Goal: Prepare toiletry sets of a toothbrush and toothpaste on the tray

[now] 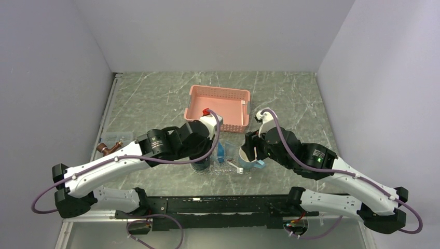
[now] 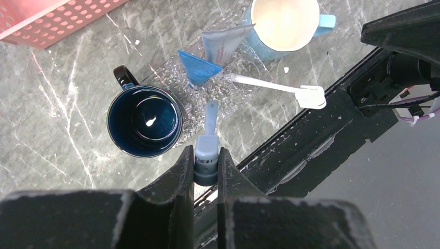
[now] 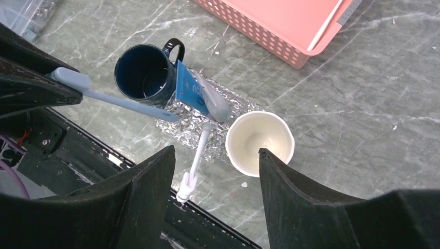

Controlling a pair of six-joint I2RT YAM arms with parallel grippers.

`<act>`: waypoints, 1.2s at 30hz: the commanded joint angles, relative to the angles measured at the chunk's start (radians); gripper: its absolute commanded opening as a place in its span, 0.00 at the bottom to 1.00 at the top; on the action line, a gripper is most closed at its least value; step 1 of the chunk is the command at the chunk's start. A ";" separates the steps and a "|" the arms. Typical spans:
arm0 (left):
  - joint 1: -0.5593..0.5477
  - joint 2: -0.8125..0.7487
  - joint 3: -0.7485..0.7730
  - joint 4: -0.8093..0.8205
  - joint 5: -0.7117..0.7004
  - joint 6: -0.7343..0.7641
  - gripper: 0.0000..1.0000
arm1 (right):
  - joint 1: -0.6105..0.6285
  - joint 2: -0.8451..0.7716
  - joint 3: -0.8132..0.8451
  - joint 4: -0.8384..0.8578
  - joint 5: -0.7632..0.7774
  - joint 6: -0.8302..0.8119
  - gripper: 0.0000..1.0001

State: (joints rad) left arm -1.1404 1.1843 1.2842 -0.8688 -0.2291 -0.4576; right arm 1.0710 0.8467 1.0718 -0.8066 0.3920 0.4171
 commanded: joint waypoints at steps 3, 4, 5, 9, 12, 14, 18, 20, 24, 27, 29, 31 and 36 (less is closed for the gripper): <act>-0.005 0.013 -0.021 0.085 0.009 -0.009 0.00 | -0.003 -0.024 -0.010 0.045 0.012 0.017 0.62; -0.006 0.016 -0.026 0.091 0.014 -0.011 0.00 | -0.002 -0.026 -0.012 0.044 0.011 0.018 0.62; -0.006 0.019 -0.034 0.099 0.018 -0.014 0.00 | -0.002 -0.027 -0.015 0.044 0.010 0.019 0.62; -0.006 0.035 -0.050 0.116 0.024 -0.023 0.00 | -0.003 -0.034 -0.020 0.045 0.008 0.023 0.62; -0.005 0.049 -0.050 0.112 0.017 -0.031 0.00 | -0.002 -0.036 -0.019 0.042 0.014 0.024 0.62; -0.006 0.057 -0.046 0.107 0.011 -0.037 0.00 | -0.003 -0.038 -0.020 0.040 0.015 0.025 0.62; -0.005 0.068 -0.057 0.124 0.009 -0.048 0.00 | -0.004 -0.041 -0.027 0.044 0.015 0.026 0.62; -0.005 0.072 -0.066 0.134 0.010 -0.055 0.00 | -0.004 -0.040 -0.029 0.045 0.012 0.025 0.62; -0.005 0.077 -0.081 0.143 0.000 -0.066 0.00 | -0.003 -0.039 -0.029 0.044 0.012 0.026 0.62; -0.005 0.078 -0.093 0.152 -0.006 -0.074 0.00 | -0.002 -0.042 -0.029 0.045 0.011 0.026 0.62; -0.005 0.080 -0.099 0.157 -0.011 -0.080 0.00 | -0.003 -0.045 -0.031 0.045 0.014 0.027 0.62; -0.005 0.077 -0.113 0.173 -0.011 -0.083 0.00 | -0.004 -0.046 -0.035 0.046 0.013 0.030 0.62; -0.007 0.069 -0.143 0.200 -0.039 -0.101 0.00 | -0.003 -0.053 -0.039 0.047 0.016 0.035 0.62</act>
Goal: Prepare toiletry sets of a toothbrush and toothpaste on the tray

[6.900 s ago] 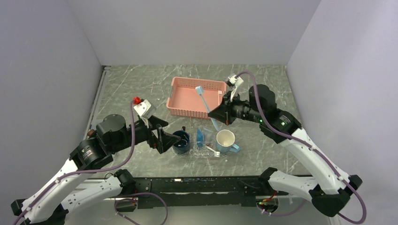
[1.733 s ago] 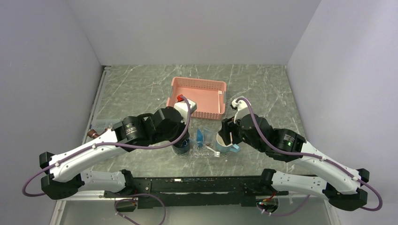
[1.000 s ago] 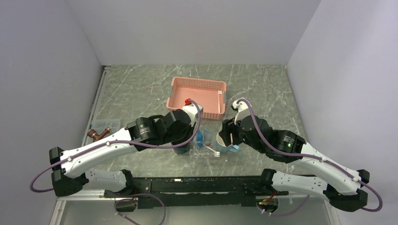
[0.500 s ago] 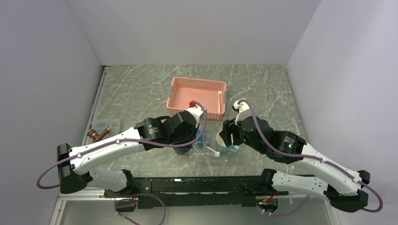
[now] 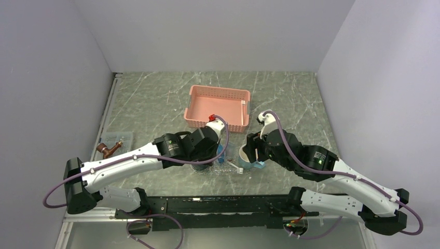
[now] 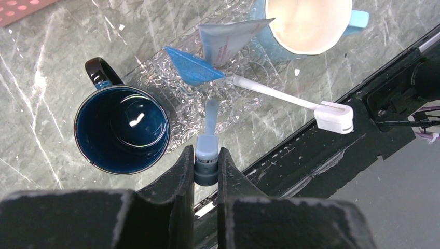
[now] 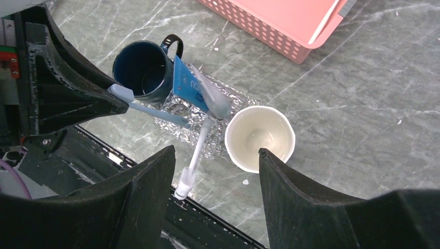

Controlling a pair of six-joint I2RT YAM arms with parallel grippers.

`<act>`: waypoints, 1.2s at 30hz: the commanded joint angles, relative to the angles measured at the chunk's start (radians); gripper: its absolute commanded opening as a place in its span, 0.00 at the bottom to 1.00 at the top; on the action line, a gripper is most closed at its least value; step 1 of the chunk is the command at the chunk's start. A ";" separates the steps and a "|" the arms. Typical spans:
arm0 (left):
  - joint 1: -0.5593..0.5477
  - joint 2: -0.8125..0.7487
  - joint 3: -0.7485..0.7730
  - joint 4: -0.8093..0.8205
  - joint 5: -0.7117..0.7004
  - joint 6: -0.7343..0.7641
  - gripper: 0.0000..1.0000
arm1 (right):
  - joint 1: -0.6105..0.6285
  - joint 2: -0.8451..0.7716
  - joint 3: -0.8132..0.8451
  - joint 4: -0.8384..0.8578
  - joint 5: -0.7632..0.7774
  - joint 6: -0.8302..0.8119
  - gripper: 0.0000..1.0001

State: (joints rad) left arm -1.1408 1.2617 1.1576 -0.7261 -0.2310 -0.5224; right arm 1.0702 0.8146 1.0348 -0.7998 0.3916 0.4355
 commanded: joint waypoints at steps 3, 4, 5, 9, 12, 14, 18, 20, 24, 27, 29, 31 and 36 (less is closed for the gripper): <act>-0.007 -0.024 -0.040 0.078 -0.061 -0.050 0.00 | -0.001 -0.031 -0.007 0.042 0.021 0.019 0.62; -0.007 -0.028 -0.047 0.085 -0.070 -0.055 0.00 | -0.001 -0.033 -0.008 0.042 0.021 0.019 0.62; -0.007 -0.034 -0.056 0.094 -0.078 -0.060 0.00 | -0.003 -0.036 -0.009 0.042 0.022 0.020 0.62; -0.008 -0.055 -0.087 0.123 -0.107 -0.077 0.00 | -0.002 -0.041 -0.012 0.041 0.023 0.022 0.62; -0.008 -0.062 -0.101 0.135 -0.115 -0.086 0.00 | -0.002 -0.045 -0.017 0.039 0.023 0.022 0.62; -0.010 -0.060 -0.102 0.131 -0.124 -0.093 0.00 | -0.002 -0.045 -0.018 0.038 0.024 0.023 0.62; -0.011 -0.057 -0.101 0.133 -0.123 -0.100 0.00 | -0.002 -0.049 -0.025 0.041 0.023 0.024 0.62; -0.012 -0.053 -0.102 0.137 -0.115 -0.104 0.03 | -0.002 -0.049 -0.027 0.042 0.021 0.026 0.62; -0.017 -0.051 -0.107 0.136 -0.109 -0.115 0.12 | -0.003 -0.046 -0.030 0.042 0.020 0.027 0.62; -0.019 -0.056 -0.114 0.137 -0.104 -0.118 0.25 | -0.003 -0.046 -0.030 0.042 0.018 0.026 0.62; -0.022 -0.059 -0.116 0.136 -0.104 -0.119 0.29 | -0.002 -0.045 -0.030 0.043 0.018 0.026 0.62; -0.023 -0.064 -0.118 0.133 -0.109 -0.121 0.30 | -0.002 -0.045 -0.031 0.047 0.017 0.026 0.62; -0.026 -0.075 -0.118 0.121 -0.119 -0.121 0.32 | -0.003 -0.044 -0.032 0.047 0.013 0.028 0.62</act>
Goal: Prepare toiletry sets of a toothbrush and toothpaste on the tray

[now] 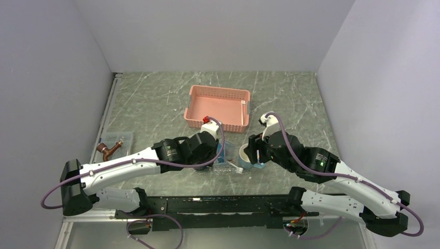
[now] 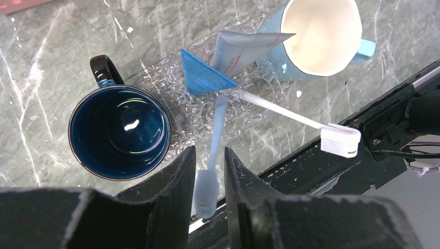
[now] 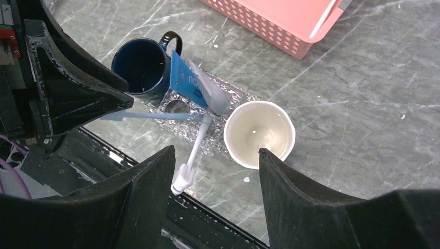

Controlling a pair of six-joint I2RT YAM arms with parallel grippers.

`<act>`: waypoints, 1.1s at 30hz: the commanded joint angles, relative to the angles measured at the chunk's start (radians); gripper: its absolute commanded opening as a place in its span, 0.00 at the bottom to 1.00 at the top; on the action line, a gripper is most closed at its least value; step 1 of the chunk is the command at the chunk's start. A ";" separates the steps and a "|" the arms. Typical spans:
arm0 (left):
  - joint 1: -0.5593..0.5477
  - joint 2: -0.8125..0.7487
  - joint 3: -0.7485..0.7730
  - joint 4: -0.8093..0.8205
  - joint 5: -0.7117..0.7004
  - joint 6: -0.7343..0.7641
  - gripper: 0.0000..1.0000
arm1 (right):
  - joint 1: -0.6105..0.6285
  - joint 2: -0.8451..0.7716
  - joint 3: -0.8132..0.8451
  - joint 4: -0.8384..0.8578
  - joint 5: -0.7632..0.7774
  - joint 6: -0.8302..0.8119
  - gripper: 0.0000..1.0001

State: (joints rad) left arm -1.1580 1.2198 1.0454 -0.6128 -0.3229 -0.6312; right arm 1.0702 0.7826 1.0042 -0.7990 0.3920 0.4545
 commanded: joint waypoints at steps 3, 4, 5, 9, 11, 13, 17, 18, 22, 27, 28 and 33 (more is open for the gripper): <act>-0.009 -0.037 -0.005 0.002 -0.028 -0.014 0.32 | -0.003 -0.013 -0.001 0.046 0.013 0.010 0.62; -0.010 -0.039 -0.007 0.001 -0.029 -0.016 0.32 | -0.003 -0.014 -0.001 0.045 0.013 0.010 0.62; -0.011 -0.042 -0.008 0.000 -0.029 -0.015 0.33 | -0.003 -0.013 -0.001 0.046 0.013 0.010 0.62; -0.011 -0.051 -0.007 -0.004 -0.035 -0.013 0.33 | -0.003 -0.014 0.002 0.043 0.011 0.013 0.62; -0.012 -0.054 -0.003 -0.010 -0.041 -0.013 0.33 | -0.002 -0.014 0.003 0.041 0.010 0.014 0.62; -0.012 -0.056 0.003 -0.017 -0.045 -0.008 0.33 | -0.002 -0.014 0.006 0.040 0.010 0.015 0.62; -0.012 -0.063 0.009 -0.031 -0.057 -0.003 0.33 | -0.002 -0.011 0.012 0.037 0.006 0.016 0.62; -0.012 -0.066 0.010 -0.035 -0.060 -0.002 0.33 | -0.003 -0.010 0.014 0.036 0.005 0.016 0.62; -0.012 -0.075 0.018 -0.046 -0.061 0.006 0.36 | -0.002 -0.004 0.020 0.030 0.002 0.017 0.62; -0.012 -0.093 0.036 -0.072 -0.068 0.017 0.42 | -0.003 0.008 0.029 0.026 -0.005 0.019 0.63; -0.012 -0.101 0.040 -0.075 -0.072 0.020 0.44 | -0.002 0.011 0.030 0.026 -0.007 0.018 0.63; -0.012 -0.137 0.050 -0.082 -0.074 0.047 0.53 | -0.003 0.028 0.037 0.020 -0.025 0.018 0.64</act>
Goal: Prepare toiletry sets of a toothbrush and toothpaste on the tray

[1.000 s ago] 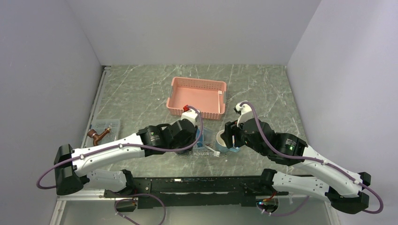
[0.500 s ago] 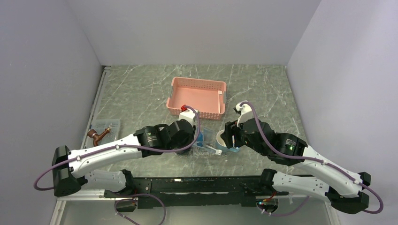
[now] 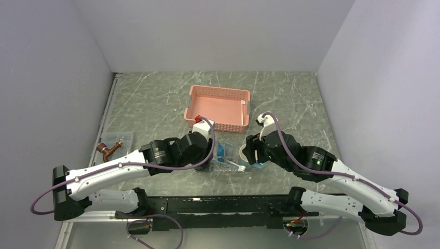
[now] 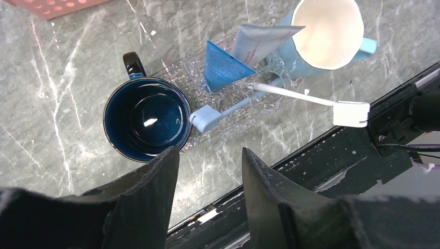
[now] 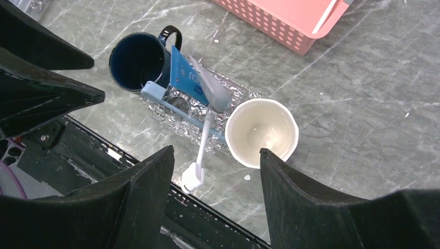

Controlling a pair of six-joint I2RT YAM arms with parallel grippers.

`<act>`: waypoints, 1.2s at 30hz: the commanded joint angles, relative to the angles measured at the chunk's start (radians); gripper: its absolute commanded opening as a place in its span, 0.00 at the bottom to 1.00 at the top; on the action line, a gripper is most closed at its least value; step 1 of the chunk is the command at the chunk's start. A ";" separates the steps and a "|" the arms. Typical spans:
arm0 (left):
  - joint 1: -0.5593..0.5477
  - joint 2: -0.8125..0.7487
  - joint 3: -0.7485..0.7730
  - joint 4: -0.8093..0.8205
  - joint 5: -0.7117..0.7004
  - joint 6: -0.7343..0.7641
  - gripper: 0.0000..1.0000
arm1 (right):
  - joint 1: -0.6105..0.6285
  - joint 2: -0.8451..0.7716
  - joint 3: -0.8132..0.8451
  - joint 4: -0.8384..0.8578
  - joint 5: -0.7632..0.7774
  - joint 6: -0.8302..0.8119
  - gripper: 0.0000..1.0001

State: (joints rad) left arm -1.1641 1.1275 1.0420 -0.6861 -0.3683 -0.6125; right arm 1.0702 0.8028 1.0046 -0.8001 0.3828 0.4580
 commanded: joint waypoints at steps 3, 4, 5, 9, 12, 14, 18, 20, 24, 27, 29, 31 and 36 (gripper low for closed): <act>-0.006 -0.055 0.066 -0.026 -0.019 0.037 0.57 | -0.002 0.015 0.038 0.018 -0.026 0.014 0.64; -0.006 -0.057 0.068 -0.032 -0.014 0.041 0.59 | -0.002 0.017 0.037 0.019 -0.030 0.015 0.64; -0.006 -0.059 0.072 -0.041 -0.006 0.043 0.61 | -0.003 0.016 0.036 0.019 -0.035 0.014 0.64; -0.004 -0.048 0.077 -0.049 0.075 0.048 0.71 | -0.002 0.024 0.032 0.017 -0.051 0.014 0.65; 0.000 -0.020 0.084 -0.062 0.143 0.010 0.74 | -0.002 0.027 0.029 0.015 -0.054 0.017 0.65; 0.009 -0.006 0.077 -0.073 0.174 -0.040 0.76 | -0.003 0.024 0.028 0.014 -0.055 0.019 0.65; 0.046 -0.007 0.037 -0.050 0.254 -0.136 0.77 | -0.002 0.010 0.018 0.017 -0.054 0.021 0.65; 0.069 -0.017 0.010 -0.021 0.295 -0.186 0.78 | -0.003 0.004 0.012 0.019 -0.055 0.023 0.65; 0.120 -0.037 -0.044 0.026 0.349 -0.276 0.77 | -0.001 -0.003 -0.002 0.024 -0.061 0.023 0.65; 0.157 -0.055 -0.075 0.042 0.374 -0.304 0.77 | -0.002 -0.013 -0.010 0.023 -0.061 0.021 0.65; 0.190 -0.075 -0.102 0.067 0.414 -0.320 0.77 | -0.002 -0.021 -0.013 0.020 -0.058 0.021 0.65; 0.229 -0.099 -0.142 0.101 0.459 -0.349 0.76 | -0.002 -0.029 -0.015 0.016 -0.052 0.018 0.65; 0.280 -0.150 -0.236 0.203 0.551 -0.522 0.72 | -0.003 -0.038 -0.022 0.013 -0.048 0.020 0.65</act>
State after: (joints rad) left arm -0.9096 1.0195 0.8555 -0.6052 0.0765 -0.9730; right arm 1.0702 0.7841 0.9878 -0.8036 0.3309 0.4686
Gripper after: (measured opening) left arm 0.739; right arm 0.645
